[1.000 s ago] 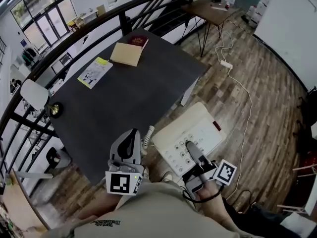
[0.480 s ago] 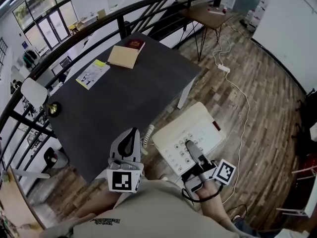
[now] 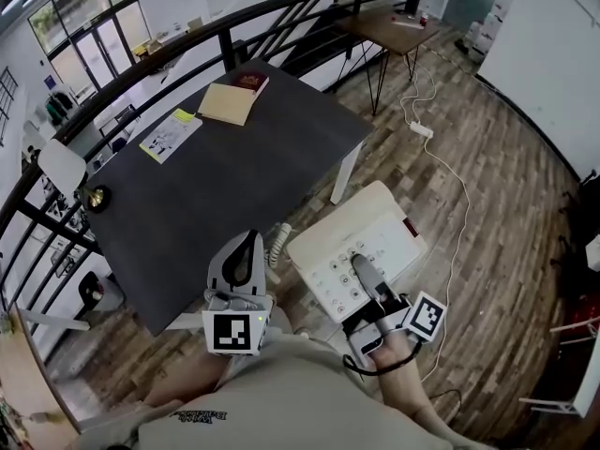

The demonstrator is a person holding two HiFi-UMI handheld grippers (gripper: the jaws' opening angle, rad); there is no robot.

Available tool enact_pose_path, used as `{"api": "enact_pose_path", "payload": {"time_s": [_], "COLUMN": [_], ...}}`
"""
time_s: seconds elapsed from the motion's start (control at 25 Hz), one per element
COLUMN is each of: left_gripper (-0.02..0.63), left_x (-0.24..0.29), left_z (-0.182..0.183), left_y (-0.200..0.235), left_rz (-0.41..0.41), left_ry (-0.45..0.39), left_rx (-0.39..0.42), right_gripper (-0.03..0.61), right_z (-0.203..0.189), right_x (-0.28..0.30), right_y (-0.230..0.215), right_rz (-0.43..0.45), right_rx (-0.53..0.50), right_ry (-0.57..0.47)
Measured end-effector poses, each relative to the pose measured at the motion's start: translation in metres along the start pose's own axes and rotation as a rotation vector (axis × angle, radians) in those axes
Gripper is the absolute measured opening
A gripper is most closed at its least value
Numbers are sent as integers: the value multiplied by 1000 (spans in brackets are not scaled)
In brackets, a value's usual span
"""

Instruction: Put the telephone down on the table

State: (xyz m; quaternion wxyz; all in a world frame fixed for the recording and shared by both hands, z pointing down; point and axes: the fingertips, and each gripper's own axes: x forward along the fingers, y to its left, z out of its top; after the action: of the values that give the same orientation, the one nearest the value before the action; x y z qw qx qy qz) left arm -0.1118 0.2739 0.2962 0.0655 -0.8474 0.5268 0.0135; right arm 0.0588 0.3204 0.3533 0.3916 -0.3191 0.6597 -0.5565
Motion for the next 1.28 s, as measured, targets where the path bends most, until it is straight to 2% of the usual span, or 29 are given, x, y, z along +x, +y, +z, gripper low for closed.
{"api": "enact_pose_path", "payload": {"time_s": [0.2, 0.4, 0.68, 1.0, 1.28], "left_gripper": [3, 3, 3, 3, 3], "left_x": [3, 30, 107, 185, 254], "left_z": [-10, -24, -47, -62, -79], "left_y": [-6, -8, 6, 15, 28], "left_rz": [-29, -49, -83, -105, -138], "left_ry": [9, 4, 8, 34, 55], "left_rx": [14, 7, 16, 11, 8], "right_gripper": [190, 190, 190, 190, 190], "right_z": [2, 25, 76, 129, 171], "right_x": [0, 11, 60, 110, 159], "right_y": [-6, -24, -50, -80, -93], "right_rz": [2, -3, -10, -58, -96], "right_rx": [-9, -7, -16, 35, 27], "right_ry": [1, -20, -40, -63, -75]}}
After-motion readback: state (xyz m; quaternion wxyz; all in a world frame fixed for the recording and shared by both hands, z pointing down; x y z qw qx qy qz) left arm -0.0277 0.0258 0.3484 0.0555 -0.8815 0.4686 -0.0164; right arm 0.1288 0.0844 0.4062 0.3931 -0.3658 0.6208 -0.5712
